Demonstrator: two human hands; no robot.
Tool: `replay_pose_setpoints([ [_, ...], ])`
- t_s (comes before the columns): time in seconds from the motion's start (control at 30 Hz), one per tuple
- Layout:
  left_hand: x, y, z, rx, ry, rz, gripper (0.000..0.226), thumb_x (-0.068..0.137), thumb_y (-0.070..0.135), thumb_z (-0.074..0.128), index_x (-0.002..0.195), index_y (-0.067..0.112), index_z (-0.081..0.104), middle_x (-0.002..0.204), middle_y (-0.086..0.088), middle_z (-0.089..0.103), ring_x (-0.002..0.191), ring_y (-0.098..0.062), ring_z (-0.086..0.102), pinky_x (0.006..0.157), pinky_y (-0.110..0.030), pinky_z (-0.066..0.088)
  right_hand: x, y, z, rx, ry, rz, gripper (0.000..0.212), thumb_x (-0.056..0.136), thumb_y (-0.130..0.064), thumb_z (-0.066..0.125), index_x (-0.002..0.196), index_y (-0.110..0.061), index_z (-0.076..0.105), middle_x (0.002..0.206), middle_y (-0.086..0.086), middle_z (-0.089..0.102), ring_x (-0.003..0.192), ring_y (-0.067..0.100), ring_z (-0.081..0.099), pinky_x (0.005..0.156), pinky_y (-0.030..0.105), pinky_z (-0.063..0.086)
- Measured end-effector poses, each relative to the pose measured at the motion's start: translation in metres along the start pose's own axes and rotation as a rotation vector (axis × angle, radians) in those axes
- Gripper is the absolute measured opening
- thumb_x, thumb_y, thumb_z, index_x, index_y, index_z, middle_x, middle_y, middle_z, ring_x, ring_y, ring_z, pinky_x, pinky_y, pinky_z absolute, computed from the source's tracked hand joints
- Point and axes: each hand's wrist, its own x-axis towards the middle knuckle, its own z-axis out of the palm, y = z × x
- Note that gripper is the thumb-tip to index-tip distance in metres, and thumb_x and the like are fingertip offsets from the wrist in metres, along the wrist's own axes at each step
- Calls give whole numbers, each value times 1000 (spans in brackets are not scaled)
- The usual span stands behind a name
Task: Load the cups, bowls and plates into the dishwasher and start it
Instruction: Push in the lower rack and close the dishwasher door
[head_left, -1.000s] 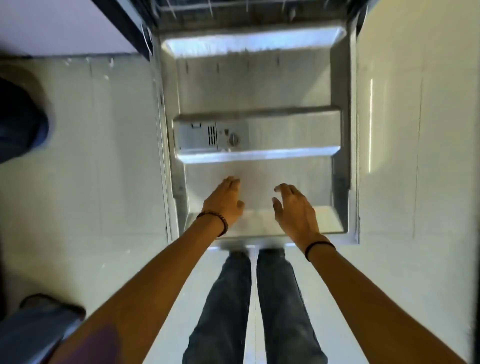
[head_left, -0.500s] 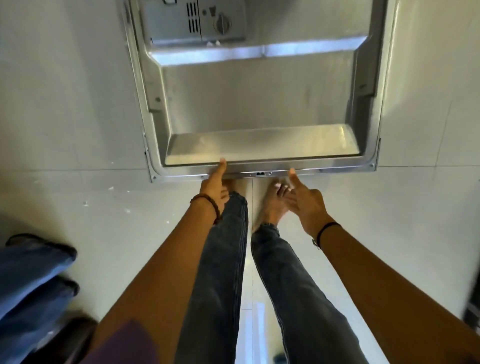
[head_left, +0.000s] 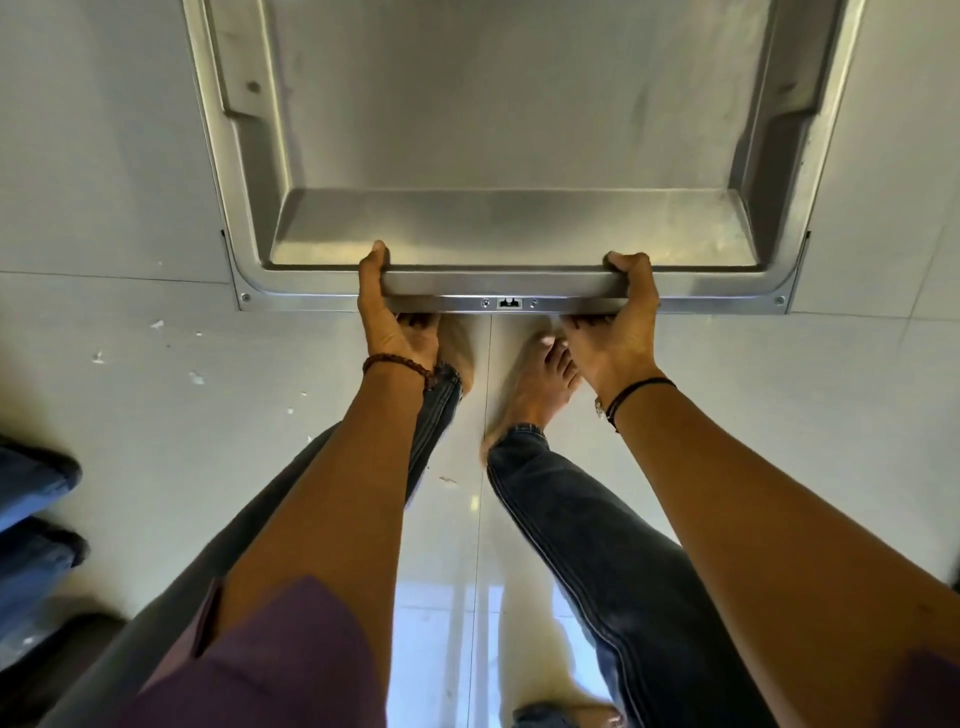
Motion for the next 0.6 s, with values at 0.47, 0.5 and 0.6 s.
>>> replay_pose_setpoints([
  [0.47,-141,67,25,196,62,-36,61,73,48,74,122,15,57,117,-15,63,104,-30,63,88,-47,55,-146,-53,28,-75,69,43,48,75,-34,79,116,-13,66,114,11,70,105,26,65,91,36,55],
  [0.5,-156,73,31,226,76,-25,60,73,49,73,120,16,58,115,-15,64,102,-30,64,86,-46,56,-162,-58,33,-105,78,45,46,73,-37,80,111,-15,68,107,9,71,99,25,65,83,34,56],
  [0.6,-214,103,58,295,141,-1,69,62,59,74,115,18,58,104,-10,67,91,-27,67,78,-44,59,-221,-86,55,-201,95,33,51,68,-48,81,107,-18,69,95,5,66,84,20,60,70,31,54],
])
